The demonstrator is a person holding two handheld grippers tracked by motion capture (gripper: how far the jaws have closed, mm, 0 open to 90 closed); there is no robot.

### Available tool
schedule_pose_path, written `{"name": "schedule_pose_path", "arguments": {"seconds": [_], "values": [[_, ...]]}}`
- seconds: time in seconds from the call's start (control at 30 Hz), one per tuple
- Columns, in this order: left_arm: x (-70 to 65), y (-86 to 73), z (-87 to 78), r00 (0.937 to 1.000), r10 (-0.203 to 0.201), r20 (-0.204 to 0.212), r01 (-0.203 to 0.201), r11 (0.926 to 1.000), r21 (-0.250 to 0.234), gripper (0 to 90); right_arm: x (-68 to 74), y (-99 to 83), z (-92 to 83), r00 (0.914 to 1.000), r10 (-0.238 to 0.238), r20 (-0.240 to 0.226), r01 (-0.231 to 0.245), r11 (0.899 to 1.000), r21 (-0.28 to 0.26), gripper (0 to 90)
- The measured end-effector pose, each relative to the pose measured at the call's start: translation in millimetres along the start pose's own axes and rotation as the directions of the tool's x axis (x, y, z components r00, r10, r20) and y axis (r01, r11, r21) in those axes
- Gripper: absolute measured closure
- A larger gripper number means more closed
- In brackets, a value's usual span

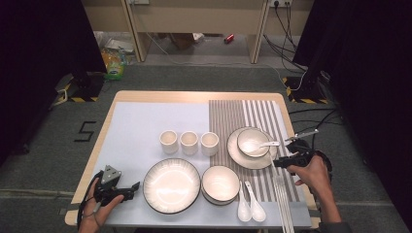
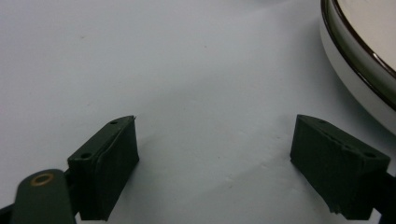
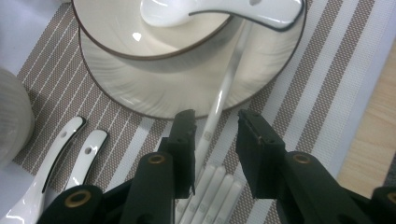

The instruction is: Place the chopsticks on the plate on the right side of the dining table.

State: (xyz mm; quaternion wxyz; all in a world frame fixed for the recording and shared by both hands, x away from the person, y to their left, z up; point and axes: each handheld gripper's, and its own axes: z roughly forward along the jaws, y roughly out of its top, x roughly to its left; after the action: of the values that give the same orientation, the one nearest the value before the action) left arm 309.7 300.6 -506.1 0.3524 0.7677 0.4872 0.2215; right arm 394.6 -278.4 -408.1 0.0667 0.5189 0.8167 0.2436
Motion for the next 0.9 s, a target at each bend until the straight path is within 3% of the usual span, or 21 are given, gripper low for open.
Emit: {"name": "schedule_pose_path", "arguments": {"seconds": [0.6,0.9], "values": [[0.0,0.0,0.0,1.0,0.0,0.0,0.0,1.0,0.0,14.0,-6.1,-31.2,-8.8,1.0,-0.009,0.003,0.009,1.0,-0.001,66.5],[0.0,-0.1,0.1,1.0,0.0,0.0,0.0,1.0,-0.001,14.0,-12.2,-47.5,-6.7,0.9995,0.032,-0.007,-0.032,0.999,-0.009,64.8]]}}
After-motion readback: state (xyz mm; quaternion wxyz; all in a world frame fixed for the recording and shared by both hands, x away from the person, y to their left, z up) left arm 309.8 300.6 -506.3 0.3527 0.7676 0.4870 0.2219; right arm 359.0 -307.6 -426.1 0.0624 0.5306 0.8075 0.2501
